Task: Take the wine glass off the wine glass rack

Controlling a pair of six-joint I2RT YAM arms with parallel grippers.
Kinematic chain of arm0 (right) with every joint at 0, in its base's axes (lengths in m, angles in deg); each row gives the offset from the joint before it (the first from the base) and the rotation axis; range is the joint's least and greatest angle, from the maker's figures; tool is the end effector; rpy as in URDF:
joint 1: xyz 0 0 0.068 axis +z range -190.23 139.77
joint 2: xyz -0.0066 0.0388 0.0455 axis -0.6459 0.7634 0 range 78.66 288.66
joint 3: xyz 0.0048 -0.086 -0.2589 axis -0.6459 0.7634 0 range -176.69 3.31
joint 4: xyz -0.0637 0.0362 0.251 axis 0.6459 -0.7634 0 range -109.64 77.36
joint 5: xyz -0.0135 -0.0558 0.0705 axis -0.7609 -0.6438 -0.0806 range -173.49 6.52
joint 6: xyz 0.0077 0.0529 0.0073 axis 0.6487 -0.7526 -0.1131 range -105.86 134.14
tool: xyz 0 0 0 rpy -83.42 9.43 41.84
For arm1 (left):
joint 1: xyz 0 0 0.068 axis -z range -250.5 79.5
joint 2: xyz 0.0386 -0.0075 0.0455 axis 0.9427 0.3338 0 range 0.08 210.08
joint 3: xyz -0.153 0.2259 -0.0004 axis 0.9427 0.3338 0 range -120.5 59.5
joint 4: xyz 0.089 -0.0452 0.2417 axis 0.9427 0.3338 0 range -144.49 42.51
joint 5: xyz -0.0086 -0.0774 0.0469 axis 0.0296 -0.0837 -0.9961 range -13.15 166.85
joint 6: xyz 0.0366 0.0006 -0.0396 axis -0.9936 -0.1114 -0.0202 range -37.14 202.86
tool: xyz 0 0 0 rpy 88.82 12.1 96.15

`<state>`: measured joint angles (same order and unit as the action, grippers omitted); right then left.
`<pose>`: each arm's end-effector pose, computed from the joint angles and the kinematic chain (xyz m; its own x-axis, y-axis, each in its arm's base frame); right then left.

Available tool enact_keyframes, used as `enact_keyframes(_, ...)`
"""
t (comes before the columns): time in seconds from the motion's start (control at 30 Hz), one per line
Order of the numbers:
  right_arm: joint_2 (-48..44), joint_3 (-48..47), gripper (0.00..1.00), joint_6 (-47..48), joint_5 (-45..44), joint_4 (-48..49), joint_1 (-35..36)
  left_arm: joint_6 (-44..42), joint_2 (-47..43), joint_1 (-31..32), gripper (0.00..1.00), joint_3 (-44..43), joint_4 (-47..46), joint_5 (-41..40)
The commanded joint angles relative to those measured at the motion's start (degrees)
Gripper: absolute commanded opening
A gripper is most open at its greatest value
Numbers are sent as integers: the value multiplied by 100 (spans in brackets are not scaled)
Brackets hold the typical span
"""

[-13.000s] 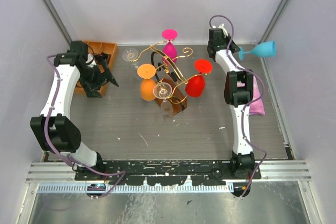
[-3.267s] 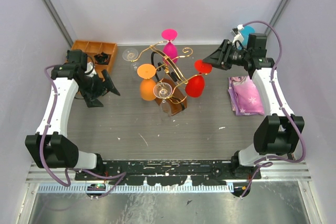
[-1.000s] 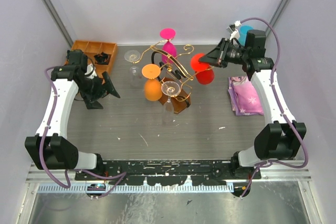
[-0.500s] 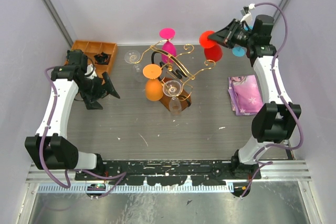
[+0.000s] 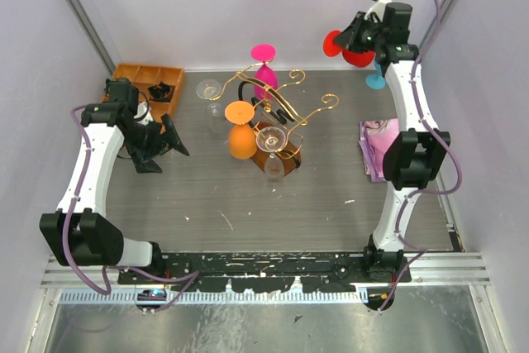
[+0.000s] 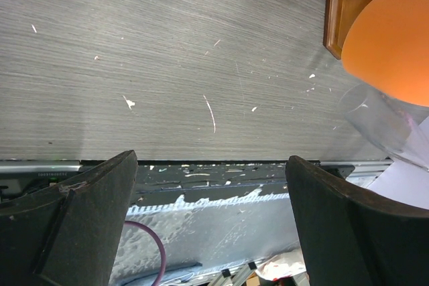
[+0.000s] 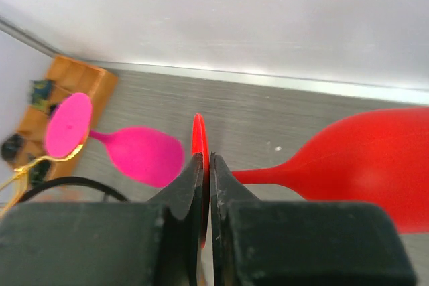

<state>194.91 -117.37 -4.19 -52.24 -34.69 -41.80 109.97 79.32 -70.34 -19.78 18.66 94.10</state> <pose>0.4763 0.0055 0.3975 -0.4352 0.2809 -0.8554 -0.3519 0.8215 0.4488 0.2470 -0.0113 0.3297 -0.8922 -0.4327 -0.1293 -0.3570 0.8510 -0.3851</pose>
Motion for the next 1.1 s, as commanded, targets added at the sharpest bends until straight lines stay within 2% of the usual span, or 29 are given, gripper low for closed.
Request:
enact_keyframes(0.0,54,-446,1,1672,-1250,-187,542,-87,32,3,99,-91,-41,31)
enact_keyframes(0.2,348,-340,1,3431,-2962,353,1023,-50,155,1,99,-32,-101,99)
enact_keyframes(0.47,875,-157,1,4838,-4483,1761,1081,120,242,4,99,-109,-209,206)
enact_keyframes(0.6,1146,-74,1,5430,-4837,2097,1088,180,268,6,99,-101,-235,223)
enact_keyframes(0.83,1627,258,1,6048,-4949,2801,1023,123,352,1,99,17,-222,193)
enact_keyframes(1.07,1752,981,1,6686,-5233,3959,998,92,446,1,99,71,-212,223)
